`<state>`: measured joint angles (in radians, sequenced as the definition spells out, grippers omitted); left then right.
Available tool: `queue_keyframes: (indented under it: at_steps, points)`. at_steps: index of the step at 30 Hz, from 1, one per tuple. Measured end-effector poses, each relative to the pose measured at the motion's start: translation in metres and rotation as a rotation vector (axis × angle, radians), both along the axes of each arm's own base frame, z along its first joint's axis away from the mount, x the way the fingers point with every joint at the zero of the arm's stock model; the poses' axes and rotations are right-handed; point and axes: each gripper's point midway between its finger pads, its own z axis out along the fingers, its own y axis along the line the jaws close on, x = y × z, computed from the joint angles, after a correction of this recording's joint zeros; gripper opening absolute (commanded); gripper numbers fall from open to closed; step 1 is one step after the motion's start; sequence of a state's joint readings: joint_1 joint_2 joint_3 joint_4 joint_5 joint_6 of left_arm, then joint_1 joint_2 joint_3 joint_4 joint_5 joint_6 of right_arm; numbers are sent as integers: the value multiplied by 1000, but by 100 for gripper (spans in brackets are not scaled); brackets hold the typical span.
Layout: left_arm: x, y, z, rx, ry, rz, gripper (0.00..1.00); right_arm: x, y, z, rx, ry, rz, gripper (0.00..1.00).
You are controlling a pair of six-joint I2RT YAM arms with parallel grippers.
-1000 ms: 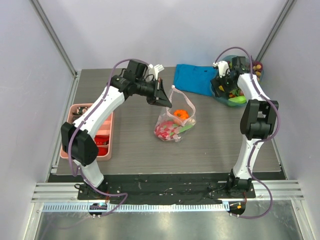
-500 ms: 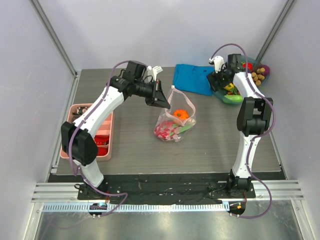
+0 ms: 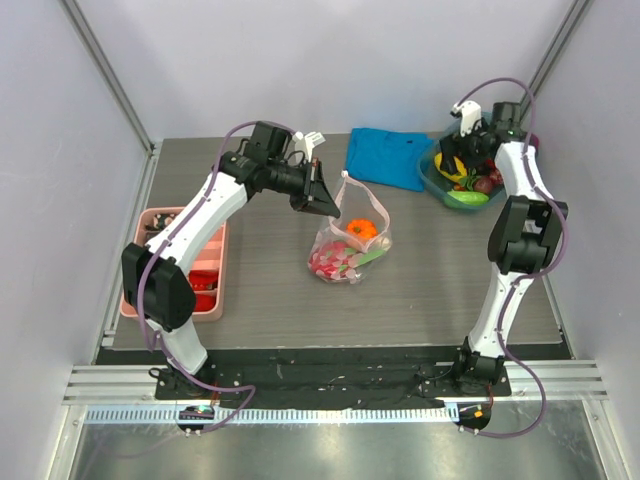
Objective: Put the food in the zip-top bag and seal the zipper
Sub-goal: Pick up the fake fruit from the bin.
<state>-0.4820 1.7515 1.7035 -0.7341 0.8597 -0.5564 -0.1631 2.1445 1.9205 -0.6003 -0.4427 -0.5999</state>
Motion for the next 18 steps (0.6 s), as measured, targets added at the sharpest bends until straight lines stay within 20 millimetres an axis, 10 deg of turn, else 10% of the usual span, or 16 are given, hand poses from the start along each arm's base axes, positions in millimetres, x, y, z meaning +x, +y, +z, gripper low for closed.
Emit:
queue_keyframes:
  at_steps: [8,18]
  points:
    - [0,0,0,-1,3,-2,0,44,-25,34,-32,-120,-60,94]
    - [4,1,-6,3,19,2,0,55,-28,-49,-45,12,-87,91]
